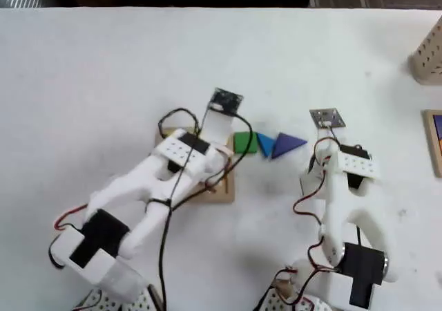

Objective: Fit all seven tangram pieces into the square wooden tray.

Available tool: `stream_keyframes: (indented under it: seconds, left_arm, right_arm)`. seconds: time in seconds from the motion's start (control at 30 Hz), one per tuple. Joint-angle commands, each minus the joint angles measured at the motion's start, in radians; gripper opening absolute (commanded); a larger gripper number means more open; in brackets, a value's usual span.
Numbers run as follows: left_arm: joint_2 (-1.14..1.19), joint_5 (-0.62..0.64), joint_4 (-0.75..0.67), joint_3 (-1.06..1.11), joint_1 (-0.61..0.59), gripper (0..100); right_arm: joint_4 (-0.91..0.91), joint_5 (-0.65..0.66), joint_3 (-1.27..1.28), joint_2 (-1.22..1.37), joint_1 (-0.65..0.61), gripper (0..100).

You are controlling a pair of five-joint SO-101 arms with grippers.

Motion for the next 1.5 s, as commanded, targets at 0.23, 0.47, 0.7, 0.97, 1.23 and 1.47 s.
stream_keyframes:
  seconds: [0.23, 0.47, 0.7, 0.97, 1.23, 1.47]
  left_arm:
    - [-0.016, 0.009, 0.064, -0.061, -0.064, 2]
    - [-0.059, -0.025, 0.081, -0.052, -0.058, 2]
    - [-0.093, -0.026, 0.103, -0.052, -0.056, 2]
    - [-0.038, -0.018, 0.126, -0.04, -0.056, 2]
    - [-0.245, -0.018, 0.1, 0.106, -0.056, 2]
    - [-0.297, -0.018, 0.084, 0.209, -0.028, 2]
  right_arm:
    - [-0.012, 0.012, -0.008, -0.039, -0.001, 2.4]
    - [-0.012, 0.012, -0.008, -0.038, -0.002, 2.4]
    - [-0.012, 0.012, -0.008, -0.038, -0.002, 2.4]
    - [-0.012, 0.012, -0.008, -0.038, -0.002, 2.4]
    - [-0.012, 0.012, -0.008, -0.038, -0.002, 2.4]
    - [-0.012, 0.012, -0.008, -0.038, -0.002, 2.4]
